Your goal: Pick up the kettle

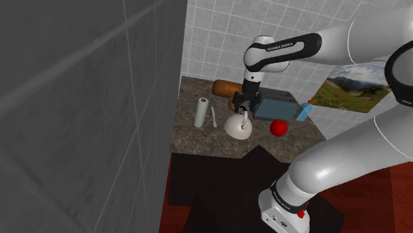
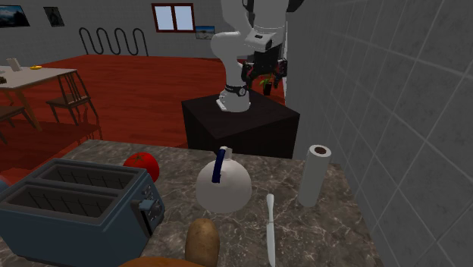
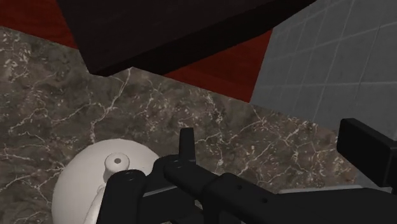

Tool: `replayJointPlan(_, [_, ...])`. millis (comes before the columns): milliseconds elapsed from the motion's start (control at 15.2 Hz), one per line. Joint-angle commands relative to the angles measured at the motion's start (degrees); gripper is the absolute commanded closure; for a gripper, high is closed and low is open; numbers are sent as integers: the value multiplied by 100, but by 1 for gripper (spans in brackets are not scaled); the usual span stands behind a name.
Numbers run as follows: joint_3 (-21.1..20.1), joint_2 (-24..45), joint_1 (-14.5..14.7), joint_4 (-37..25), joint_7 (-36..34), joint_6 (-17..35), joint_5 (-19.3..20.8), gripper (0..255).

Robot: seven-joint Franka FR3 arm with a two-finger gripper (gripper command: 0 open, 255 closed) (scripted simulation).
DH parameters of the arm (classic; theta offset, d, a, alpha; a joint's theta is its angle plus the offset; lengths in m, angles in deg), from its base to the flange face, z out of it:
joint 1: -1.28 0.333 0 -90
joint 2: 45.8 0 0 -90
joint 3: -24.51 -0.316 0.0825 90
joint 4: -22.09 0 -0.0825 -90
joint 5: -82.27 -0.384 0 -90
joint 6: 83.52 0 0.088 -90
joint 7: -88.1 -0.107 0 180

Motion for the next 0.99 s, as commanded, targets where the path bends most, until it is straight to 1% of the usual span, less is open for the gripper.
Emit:
replayJointPlan(0, [97,344,-93,-55,-57,301,-9,0])
replayJointPlan(462, [481,1619,-440,-564,-100,1076,-166,0])
replayJointPlan(924, [781,2890,-836,-1263,-49,1626,-546,0])
